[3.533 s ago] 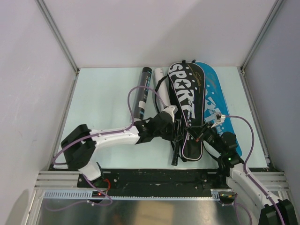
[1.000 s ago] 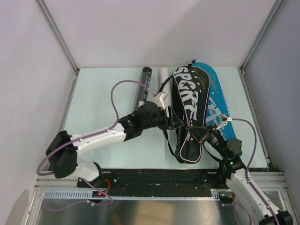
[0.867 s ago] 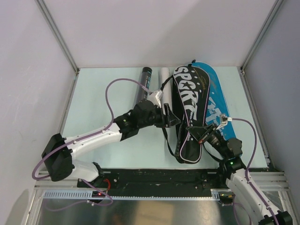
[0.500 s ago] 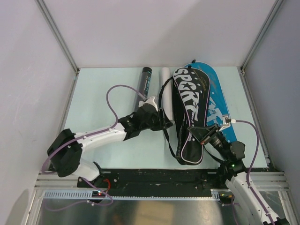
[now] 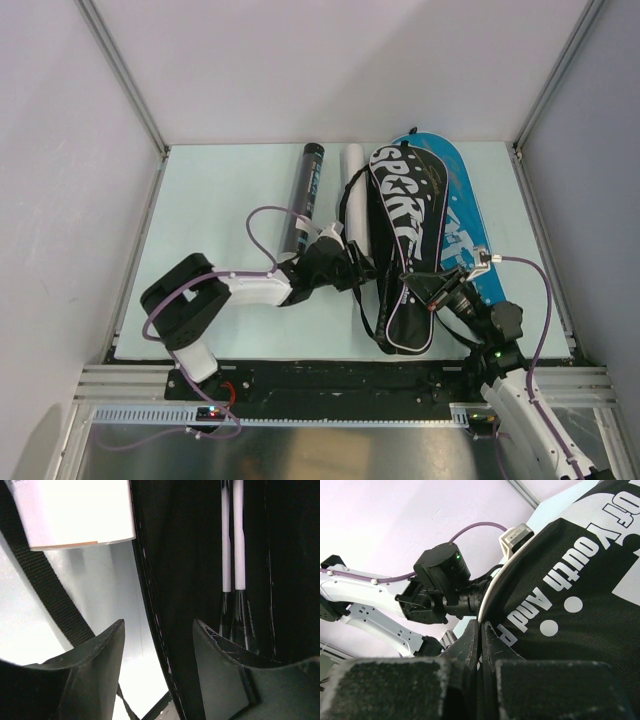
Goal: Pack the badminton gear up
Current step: Adjust the racket bag at the center of the board.
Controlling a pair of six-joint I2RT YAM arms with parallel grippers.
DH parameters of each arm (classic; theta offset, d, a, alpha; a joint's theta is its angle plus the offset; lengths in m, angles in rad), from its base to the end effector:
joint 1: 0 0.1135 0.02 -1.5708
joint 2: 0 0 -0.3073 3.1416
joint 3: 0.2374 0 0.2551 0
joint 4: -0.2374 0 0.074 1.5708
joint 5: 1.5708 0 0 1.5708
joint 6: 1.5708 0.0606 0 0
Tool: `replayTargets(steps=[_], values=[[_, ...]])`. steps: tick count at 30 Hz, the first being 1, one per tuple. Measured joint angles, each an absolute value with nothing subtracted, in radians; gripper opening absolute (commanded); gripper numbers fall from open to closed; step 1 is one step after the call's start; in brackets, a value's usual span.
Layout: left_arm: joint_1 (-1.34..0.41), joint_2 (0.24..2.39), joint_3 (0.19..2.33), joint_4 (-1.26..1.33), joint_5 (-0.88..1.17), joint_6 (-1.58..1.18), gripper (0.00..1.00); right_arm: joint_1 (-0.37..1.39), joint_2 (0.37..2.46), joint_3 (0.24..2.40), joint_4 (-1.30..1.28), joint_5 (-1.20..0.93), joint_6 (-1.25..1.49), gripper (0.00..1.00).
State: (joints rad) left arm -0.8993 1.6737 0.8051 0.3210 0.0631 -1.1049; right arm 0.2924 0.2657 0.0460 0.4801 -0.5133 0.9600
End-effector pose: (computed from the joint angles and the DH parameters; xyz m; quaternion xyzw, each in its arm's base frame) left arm 0.2287 -0.2939 0.1986 -0.0741 0.8685 -0.4271 0.2403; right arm 0.0882 0.0576 0.2314 0.0029 0.6228 0.5748 0.5308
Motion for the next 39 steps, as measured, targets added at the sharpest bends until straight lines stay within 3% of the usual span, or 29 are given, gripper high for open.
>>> replayTargets(steps=[10,15,17,22,24,30,39], values=[[-0.923,1.786,0.806,0.461,0.070,-1.179,0.62,0.292,0.265,0.046,0.473,-0.514,0.961,0.00],[-0.940,1.830,0.818,0.497,0.053,-1.199,0.57,0.292,0.265,0.046,0.473,-0.514,0.961,0.00],[-0.944,1.853,0.834,0.515,0.047,-1.208,0.51,0.292,0.265,0.046,0.473,-0.514,0.962,0.00],[-0.947,1.880,0.846,0.561,0.023,-1.231,0.10,0.292,0.260,0.046,0.466,-0.514,0.964,0.00],[-0.947,1.880,0.846,0.573,0.014,-1.238,0.02,0.290,0.250,0.046,0.452,-0.513,0.964,0.00],[-0.946,1.848,0.846,0.583,0.002,-1.220,0.00,0.287,0.184,0.092,0.293,-0.488,0.898,0.00],[-0.944,1.633,0.875,0.511,-0.031,-1.121,0.00,0.286,0.088,0.222,0.020,-0.412,0.773,0.00]])
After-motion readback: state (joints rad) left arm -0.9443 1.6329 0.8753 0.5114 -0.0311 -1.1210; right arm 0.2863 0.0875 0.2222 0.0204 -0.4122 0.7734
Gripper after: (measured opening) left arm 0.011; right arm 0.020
